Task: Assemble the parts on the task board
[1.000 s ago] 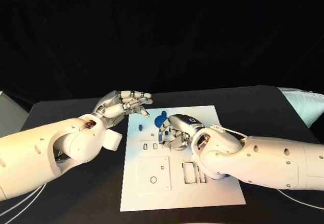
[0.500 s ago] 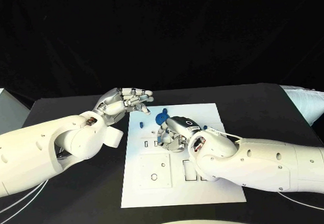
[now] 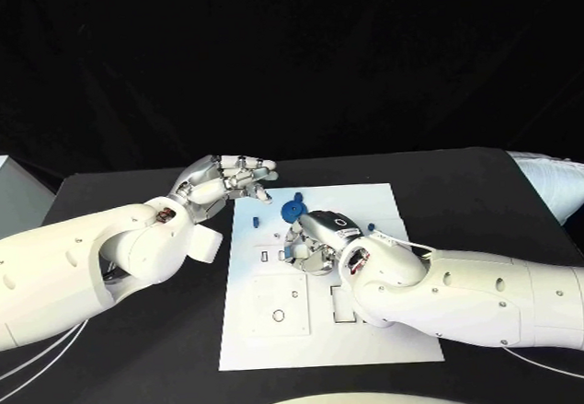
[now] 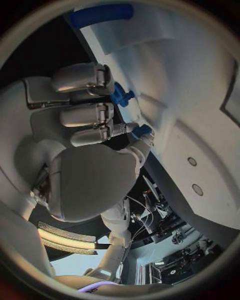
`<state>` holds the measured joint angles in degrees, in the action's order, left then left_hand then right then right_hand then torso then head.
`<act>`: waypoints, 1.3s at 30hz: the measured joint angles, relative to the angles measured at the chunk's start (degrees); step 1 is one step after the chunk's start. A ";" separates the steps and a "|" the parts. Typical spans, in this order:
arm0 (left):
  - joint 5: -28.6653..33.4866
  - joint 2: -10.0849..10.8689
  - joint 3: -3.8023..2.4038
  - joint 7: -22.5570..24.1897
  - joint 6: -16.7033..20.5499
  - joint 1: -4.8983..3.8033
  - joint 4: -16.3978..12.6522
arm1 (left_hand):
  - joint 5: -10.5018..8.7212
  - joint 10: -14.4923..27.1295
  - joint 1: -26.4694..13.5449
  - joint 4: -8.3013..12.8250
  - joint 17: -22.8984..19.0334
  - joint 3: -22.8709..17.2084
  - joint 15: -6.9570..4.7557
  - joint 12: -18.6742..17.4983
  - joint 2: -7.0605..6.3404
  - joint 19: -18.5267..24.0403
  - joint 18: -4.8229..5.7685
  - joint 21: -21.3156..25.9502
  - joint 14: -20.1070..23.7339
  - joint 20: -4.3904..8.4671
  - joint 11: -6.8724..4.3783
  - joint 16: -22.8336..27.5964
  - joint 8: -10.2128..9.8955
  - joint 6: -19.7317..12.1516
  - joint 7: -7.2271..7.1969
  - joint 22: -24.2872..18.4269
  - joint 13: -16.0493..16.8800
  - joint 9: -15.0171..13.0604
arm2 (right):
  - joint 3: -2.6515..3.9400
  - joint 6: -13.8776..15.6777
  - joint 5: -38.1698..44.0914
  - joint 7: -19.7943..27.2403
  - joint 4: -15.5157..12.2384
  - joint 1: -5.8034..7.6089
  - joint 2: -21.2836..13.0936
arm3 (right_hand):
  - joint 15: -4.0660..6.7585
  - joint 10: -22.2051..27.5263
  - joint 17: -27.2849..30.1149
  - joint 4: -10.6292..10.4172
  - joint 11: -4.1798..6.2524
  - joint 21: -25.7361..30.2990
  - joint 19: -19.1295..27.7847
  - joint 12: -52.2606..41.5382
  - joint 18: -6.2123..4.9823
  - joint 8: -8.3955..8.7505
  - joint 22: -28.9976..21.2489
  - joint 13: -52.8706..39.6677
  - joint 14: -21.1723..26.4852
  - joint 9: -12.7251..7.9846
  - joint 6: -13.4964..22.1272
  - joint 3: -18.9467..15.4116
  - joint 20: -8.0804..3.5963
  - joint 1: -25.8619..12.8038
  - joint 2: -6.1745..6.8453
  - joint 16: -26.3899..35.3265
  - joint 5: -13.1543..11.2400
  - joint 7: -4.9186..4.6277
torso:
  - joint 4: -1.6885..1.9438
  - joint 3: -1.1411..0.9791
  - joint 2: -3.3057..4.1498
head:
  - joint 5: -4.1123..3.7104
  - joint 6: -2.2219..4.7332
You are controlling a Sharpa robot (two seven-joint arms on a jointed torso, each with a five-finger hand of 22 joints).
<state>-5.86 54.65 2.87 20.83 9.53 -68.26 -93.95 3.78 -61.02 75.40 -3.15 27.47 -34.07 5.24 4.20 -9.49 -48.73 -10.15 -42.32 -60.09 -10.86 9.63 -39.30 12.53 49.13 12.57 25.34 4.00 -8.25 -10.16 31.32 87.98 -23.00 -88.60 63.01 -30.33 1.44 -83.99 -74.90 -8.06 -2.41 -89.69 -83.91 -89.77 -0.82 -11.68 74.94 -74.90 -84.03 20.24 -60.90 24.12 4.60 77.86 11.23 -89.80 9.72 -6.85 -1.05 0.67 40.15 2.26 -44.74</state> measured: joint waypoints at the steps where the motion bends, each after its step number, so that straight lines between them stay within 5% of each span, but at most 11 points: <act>1: 0.00 0.00 0.00 -0.01 0.00 0.00 -0.01 | 0.00 0.00 0.00 0.00 0.00 0.00 0.00 0.00 0.00 0.00 0.00 0.00 0.00 0.00 0.00 0.00 0.00 0.00 0.00 0.00 0.00 0.00 | -0.01 -0.06 0.03 -0.03 0.03 -0.03 0.01 | 0.00 0.00 0.00 0.00 0.00 0.00 0.00 0.00 0.00 0.00 0.00 0.00 0.00 0.01 0.00 0.00 0.00 -0.24 0.23 0.00 0.00 0.00 | 0.00 -0.01 0.00 | 0.01 -0.03; 25: -0.07 0.04 0.00 -0.11 -0.17 0.00 -0.01 | 0.00 0.00 0.00 0.00 0.00 0.00 0.00 0.00 0.00 0.00 0.00 0.00 0.00 0.00 0.00 0.00 0.00 0.00 0.00 -0.01 0.00 0.00 | 0.02 -0.89 1.19 -0.35 0.52 -0.63 0.24 | 0.00 0.00 -0.03 -0.16 0.00 0.00 0.00 0.00 0.00 -0.22 -0.02 0.00 0.00 -0.09 -0.06 0.16 0.00 -0.55 -0.05 0.00 0.00 0.13 | -0.03 0.01 -0.05 | 0.11 -0.19; 39: -0.11 0.07 0.00 -0.17 -0.30 0.00 0.00 | 0.00 0.00 0.00 0.00 0.01 0.00 0.00 0.00 0.00 0.00 0.00 0.00 0.00 0.00 0.00 0.00 0.00 0.00 0.00 -0.02 0.00 0.00 | -0.04 -0.78 2.04 -0.30 0.39 -0.85 0.14 | 0.00 0.00 -0.03 -0.17 0.00 0.00 0.00 0.00 0.00 0.31 -0.02 0.00 0.00 -0.39 2.02 0.17 0.00 -1.80 1.20 0.00 0.03 -0.40 | -0.04 0.01 -0.02 | 0.20 -0.24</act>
<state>-5.97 54.72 2.88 20.65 9.23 -68.26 -93.95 3.78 -61.03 75.40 -3.15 27.47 -34.07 5.24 4.20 -9.49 -48.73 -10.15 -42.32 -60.09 -10.86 9.63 -39.30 12.53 49.13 12.57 25.32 4.00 -8.26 -10.20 30.55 90.02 -23.30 -88.22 62.16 -30.19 1.44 -83.99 -74.93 -8.22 -2.41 -89.69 -83.91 -89.77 -0.82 -11.37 74.91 -74.90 -84.03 19.85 -58.88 24.29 4.60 76.06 12.43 -89.80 9.75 -7.25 -1.09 0.68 40.13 2.47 -44.98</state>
